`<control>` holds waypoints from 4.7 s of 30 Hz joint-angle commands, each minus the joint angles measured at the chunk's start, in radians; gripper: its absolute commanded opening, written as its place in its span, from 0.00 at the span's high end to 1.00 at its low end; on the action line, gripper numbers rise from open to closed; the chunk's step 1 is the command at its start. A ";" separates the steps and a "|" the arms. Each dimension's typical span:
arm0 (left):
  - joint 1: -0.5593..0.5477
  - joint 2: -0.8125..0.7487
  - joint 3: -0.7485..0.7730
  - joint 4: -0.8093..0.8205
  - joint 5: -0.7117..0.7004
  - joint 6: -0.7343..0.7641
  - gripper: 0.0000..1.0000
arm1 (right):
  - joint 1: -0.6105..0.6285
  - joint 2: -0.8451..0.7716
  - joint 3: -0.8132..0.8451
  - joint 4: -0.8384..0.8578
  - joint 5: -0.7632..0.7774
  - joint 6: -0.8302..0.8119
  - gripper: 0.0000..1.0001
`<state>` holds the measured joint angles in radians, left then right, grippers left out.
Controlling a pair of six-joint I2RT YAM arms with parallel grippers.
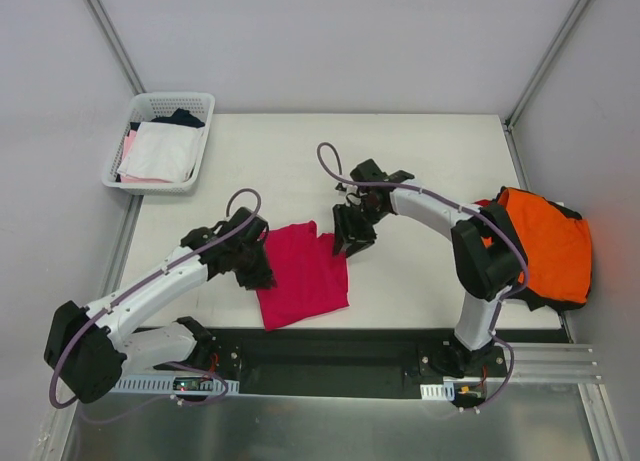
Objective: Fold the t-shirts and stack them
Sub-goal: Fold the tshirt
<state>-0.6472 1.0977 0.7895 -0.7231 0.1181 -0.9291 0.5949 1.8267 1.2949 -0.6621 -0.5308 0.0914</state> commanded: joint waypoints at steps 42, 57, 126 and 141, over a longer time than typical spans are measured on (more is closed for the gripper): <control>0.000 0.166 -0.067 0.097 -0.018 -0.054 0.76 | 0.137 -0.049 0.156 -0.064 0.233 0.054 0.99; -0.006 0.145 -0.085 0.097 -0.009 -0.083 0.75 | 0.135 -0.034 0.066 -0.137 0.379 0.073 0.99; 0.101 0.676 0.277 0.119 0.052 0.091 0.93 | -0.104 -0.426 -0.055 -0.321 0.497 0.022 0.99; 0.281 0.585 0.238 -0.005 -0.070 0.128 0.91 | -0.107 -0.449 -0.085 -0.324 0.503 -0.007 0.99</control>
<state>-0.3904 1.7203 1.0405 -0.6365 0.1577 -0.8253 0.4934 1.4040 1.2121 -0.9760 -0.0338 0.1017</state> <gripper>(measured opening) 0.088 0.014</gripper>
